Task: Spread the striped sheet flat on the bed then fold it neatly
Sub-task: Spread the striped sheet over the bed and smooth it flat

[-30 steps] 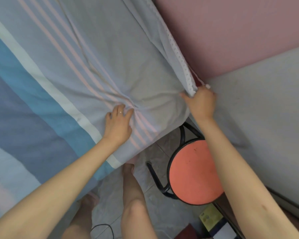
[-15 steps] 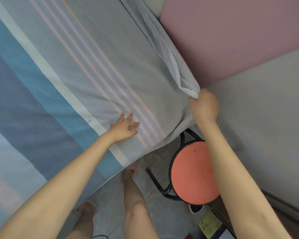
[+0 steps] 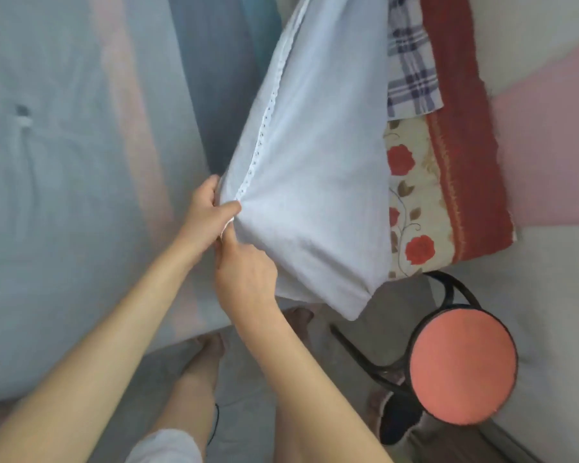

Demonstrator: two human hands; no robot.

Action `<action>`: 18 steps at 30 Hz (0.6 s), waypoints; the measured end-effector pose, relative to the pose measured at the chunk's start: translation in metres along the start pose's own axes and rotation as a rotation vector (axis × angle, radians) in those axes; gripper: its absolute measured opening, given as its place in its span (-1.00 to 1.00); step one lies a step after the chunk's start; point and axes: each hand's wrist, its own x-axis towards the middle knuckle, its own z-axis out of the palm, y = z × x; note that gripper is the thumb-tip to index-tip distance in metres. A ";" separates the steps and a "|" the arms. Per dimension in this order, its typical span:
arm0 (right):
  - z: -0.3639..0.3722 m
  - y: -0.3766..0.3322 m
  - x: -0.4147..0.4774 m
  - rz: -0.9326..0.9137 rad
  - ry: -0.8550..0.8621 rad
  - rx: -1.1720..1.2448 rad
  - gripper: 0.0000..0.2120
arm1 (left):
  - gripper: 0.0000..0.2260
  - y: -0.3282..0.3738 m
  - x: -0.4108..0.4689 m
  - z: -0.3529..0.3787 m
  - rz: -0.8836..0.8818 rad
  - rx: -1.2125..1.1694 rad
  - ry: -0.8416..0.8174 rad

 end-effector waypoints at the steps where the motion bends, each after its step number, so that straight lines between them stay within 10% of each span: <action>1: 0.011 -0.011 0.004 -0.016 -0.053 -0.060 -0.53 | -0.72 -0.006 -0.002 -0.014 -0.009 0.038 0.044; 5: 0.073 -0.084 0.013 -0.263 -0.189 -0.358 -0.52 | -0.46 -0.058 -0.013 -0.122 -0.015 0.212 0.241; 9: 0.126 -0.141 0.009 -0.497 -0.280 -0.417 -0.56 | -0.80 -0.101 -0.033 -0.205 0.031 0.385 0.404; 14: 0.144 -0.160 0.021 -0.459 -0.222 -0.160 -0.66 | -0.77 -0.138 -0.047 -0.256 -0.014 0.248 0.456; 18: 0.133 -0.162 0.049 -0.474 -0.044 -0.129 -0.25 | -0.91 -0.138 -0.061 -0.256 0.066 0.087 0.391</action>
